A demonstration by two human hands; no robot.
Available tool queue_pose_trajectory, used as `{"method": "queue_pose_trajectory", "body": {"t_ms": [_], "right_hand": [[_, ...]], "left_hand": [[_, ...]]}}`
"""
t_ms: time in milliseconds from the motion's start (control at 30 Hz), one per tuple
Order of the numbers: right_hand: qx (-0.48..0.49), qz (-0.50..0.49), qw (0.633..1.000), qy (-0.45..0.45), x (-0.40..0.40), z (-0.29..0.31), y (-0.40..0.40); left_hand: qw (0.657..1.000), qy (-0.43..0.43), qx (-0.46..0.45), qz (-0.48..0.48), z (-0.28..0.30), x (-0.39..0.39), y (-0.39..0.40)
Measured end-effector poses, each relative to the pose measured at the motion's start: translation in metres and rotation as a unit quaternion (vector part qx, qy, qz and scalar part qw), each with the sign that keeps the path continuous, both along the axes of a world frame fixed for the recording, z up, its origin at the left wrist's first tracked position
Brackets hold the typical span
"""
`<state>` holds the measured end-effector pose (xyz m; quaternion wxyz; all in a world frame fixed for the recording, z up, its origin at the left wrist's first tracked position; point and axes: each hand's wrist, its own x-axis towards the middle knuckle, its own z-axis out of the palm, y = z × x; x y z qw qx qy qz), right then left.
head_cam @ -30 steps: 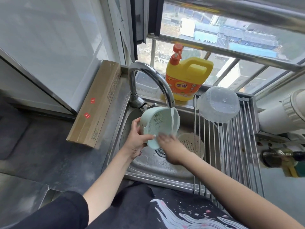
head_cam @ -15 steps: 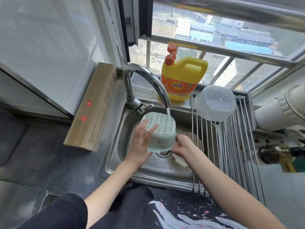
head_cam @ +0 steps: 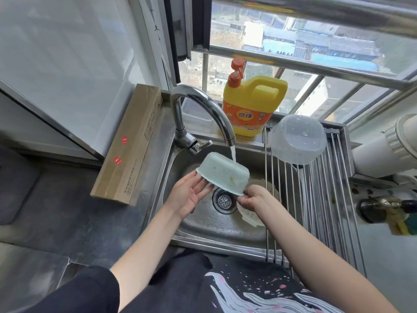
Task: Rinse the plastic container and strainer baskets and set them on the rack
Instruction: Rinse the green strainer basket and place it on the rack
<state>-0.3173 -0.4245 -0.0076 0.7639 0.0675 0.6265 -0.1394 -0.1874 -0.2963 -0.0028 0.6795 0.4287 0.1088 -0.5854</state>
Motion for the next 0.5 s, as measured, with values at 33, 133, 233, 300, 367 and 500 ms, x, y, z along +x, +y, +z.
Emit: {"method": "queue_pose_trajectory", "body": {"t_ms": [33,133,233,300,367,500], "right_hand": [[-0.002,-0.007,1.000,-0.003,0.001,0.002,0.000],[-0.004,-0.023,1.000,-0.006,0.003,0.006,0.000],[-0.001,-0.045,0.999,-0.015,0.004,0.008,-0.002],[0.005,-0.068,0.997,-0.027,0.004,0.009,-0.003],[0.004,-0.083,0.996,-0.027,0.002,0.009,-0.006],[-0.007,-0.086,0.996,-0.024,-0.006,0.010,-0.010]], "left_hand": [[1.000,0.010,0.004,0.013,0.000,-0.001,-0.003],[0.998,0.031,0.025,0.039,-0.001,-0.001,-0.009],[0.996,0.046,0.051,0.063,-0.002,-0.003,-0.017],[0.993,0.058,0.067,0.075,-0.002,-0.006,-0.022],[0.991,0.071,0.077,0.080,-0.001,-0.008,-0.026],[0.992,0.064,0.093,0.064,0.004,-0.018,-0.033]]}}
